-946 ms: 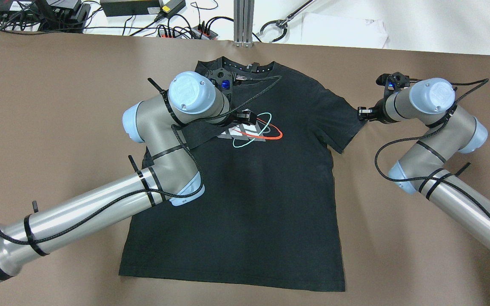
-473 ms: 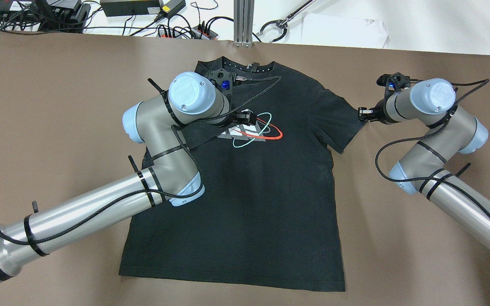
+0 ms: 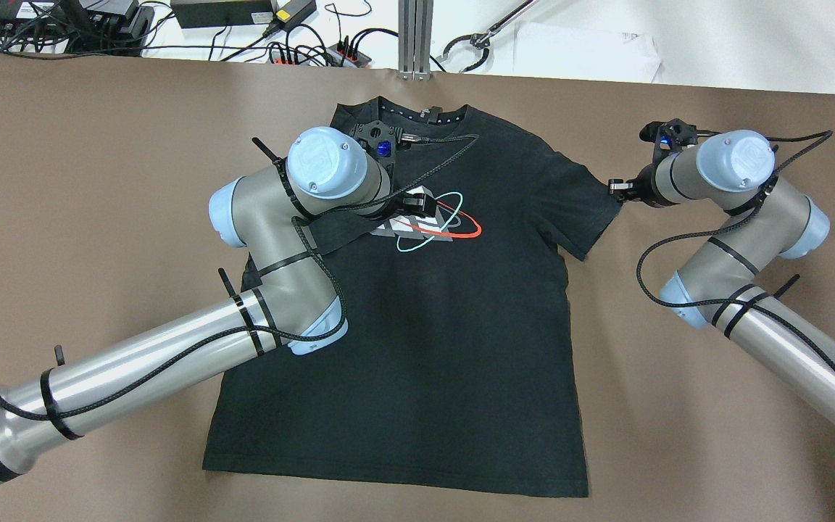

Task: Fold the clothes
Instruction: 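Release the left sleeve while the right gripper grasps the other sleeve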

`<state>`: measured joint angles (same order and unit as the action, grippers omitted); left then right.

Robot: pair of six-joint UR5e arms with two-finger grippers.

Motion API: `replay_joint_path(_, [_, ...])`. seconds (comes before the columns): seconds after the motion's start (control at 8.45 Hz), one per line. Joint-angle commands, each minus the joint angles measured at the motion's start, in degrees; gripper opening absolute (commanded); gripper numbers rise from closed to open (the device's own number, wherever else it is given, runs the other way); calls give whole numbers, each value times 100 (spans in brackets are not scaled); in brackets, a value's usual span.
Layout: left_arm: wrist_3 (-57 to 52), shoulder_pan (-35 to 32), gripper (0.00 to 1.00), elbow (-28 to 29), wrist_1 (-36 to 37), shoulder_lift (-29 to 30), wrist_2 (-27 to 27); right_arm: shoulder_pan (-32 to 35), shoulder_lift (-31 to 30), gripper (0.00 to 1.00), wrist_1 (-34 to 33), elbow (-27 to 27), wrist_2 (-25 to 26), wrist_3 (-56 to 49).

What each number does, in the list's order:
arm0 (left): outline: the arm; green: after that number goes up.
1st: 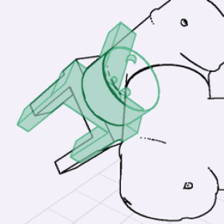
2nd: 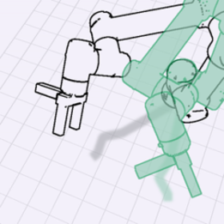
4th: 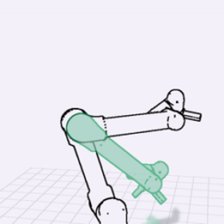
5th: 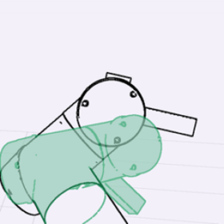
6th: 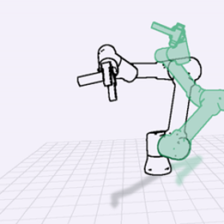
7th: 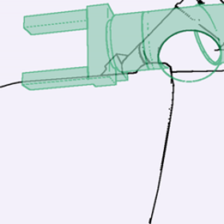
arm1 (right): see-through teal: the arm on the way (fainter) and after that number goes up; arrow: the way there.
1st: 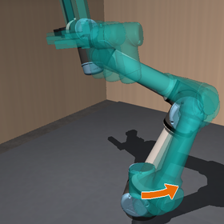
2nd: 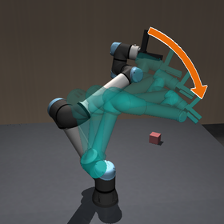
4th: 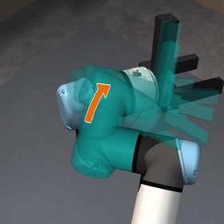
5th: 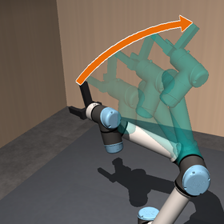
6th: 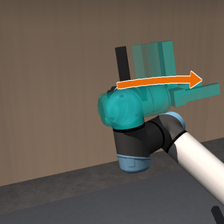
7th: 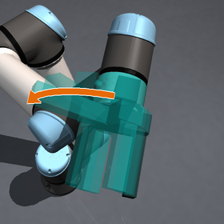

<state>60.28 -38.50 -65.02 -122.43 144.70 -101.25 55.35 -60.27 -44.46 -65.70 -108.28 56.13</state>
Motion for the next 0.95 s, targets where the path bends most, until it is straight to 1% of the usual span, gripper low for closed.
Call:
replay_joint_path(0.0, [-95,-78,100,-11,-9,-3,-17,46,120,0,-45,-337,0,273])
replay_joint_path(0.12, [-270,-149,100,-11,-52,-12,-44,38,434,0,-150,-338,0,658])
replay_joint_path(0.24, [-359,-219,100,-2,-149,-107,-70,29,785,0,-473,-338,0,1088])
replay_joint_path(0.35, [-516,-307,100,-2,-280,-213,-114,3,1076,0,-772,-338,87,1484])
replay_joint_path(0.47, [-727,-455,100,-2,-360,-336,-201,-111,1253,0,-836,-338,280,1732])
replay_joint_path(0.59, [-877,-605,100,-2,-378,-424,-394,-390,1420,0,-845,-330,586,2100])
replay_joint_path(0.83, [-1001,-711,100,7,-396,-469,-466,-1057,1833,0,-1308,-303,1603,2699])
